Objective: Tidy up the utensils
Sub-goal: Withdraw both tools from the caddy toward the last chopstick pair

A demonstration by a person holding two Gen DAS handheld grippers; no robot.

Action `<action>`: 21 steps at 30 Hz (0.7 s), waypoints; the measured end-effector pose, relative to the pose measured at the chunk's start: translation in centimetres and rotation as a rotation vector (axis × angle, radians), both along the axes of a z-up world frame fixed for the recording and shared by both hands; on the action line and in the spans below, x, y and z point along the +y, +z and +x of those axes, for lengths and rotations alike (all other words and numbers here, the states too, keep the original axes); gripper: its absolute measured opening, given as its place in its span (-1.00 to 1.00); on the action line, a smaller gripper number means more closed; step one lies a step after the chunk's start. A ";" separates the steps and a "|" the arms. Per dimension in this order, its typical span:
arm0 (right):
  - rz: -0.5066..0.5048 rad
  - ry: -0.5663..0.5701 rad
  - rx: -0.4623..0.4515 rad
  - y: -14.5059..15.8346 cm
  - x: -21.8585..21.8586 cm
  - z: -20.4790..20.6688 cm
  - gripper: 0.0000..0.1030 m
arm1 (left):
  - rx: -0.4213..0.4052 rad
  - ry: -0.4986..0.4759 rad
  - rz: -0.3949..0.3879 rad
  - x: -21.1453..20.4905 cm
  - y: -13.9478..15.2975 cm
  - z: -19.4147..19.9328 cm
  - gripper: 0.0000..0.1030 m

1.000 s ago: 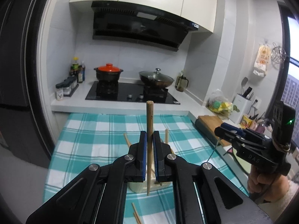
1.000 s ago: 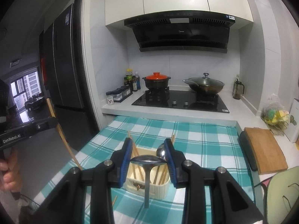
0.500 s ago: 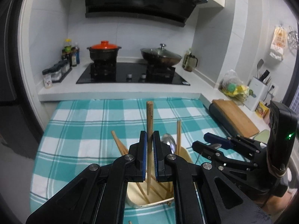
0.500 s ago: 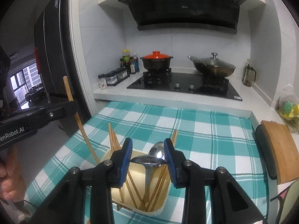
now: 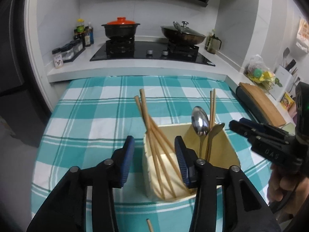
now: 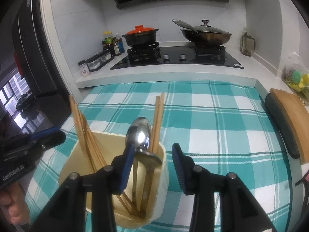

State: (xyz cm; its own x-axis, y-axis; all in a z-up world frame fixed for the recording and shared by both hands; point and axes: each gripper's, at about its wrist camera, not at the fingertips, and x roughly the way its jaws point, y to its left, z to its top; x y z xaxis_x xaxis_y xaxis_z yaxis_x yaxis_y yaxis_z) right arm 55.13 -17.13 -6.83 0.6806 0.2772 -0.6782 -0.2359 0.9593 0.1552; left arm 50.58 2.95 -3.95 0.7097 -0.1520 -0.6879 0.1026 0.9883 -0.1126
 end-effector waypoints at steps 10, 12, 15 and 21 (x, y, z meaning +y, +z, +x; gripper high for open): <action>-0.024 -0.002 -0.064 5.3 -3.9 -10.1 -0.17 | 0.032 -0.055 0.086 6.4 2.3 -15.5 0.48; -0.046 0.013 -0.060 5.7 -4.2 -12.6 -0.17 | 0.056 -0.045 0.094 7.0 1.2 -18.7 0.49; -0.065 0.038 -0.055 5.7 -4.4 -16.4 -0.17 | 0.074 -0.028 0.064 7.2 -1.0 -22.3 0.49; -0.103 0.111 -0.049 2.1 -2.6 -22.9 -0.17 | 0.051 0.048 -0.026 5.4 -6.7 -26.8 0.53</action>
